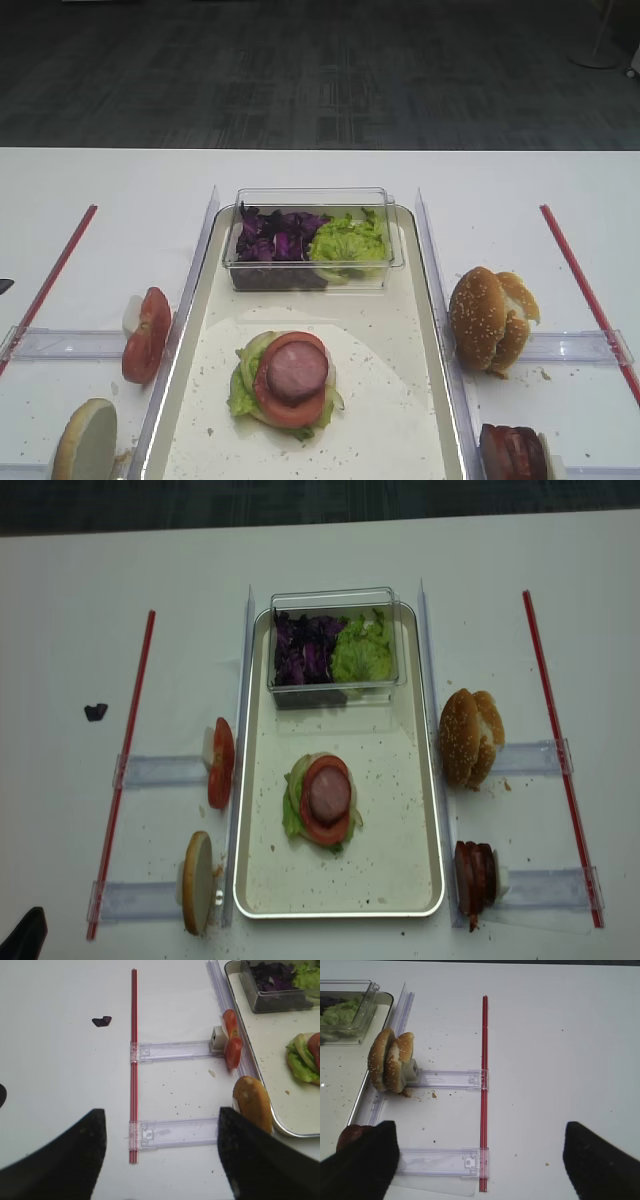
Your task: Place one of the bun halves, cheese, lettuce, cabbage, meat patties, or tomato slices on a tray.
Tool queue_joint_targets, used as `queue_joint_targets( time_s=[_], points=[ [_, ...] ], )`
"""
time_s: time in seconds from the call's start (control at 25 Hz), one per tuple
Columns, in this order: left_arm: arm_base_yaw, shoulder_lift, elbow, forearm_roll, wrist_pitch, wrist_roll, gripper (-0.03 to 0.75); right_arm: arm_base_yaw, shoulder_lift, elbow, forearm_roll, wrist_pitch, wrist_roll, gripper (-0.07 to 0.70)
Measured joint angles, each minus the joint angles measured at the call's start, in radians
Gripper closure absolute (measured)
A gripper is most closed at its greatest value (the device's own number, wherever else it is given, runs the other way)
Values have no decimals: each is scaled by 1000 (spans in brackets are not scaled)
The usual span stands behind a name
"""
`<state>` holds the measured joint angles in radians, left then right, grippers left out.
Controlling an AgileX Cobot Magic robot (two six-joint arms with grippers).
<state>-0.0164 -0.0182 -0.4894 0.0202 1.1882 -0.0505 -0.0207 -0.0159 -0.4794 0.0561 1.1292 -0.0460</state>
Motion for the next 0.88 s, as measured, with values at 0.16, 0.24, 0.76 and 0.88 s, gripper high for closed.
queue_joint_targets(
  time_s=[0.16, 0.24, 0.76, 0.88],
  points=[
    [0, 0, 0, 0, 0, 0, 277, 0, 0, 0, 0, 0, 0, -46],
    [0, 0, 0, 0, 0, 0, 277, 0, 0, 0, 0, 0, 0, -46],
    [0, 0, 0, 0, 0, 0, 277, 0, 0, 0, 0, 0, 2, -46],
    [0, 0, 0, 0, 0, 0, 277, 0, 0, 0, 0, 0, 2, -46]
  ],
)
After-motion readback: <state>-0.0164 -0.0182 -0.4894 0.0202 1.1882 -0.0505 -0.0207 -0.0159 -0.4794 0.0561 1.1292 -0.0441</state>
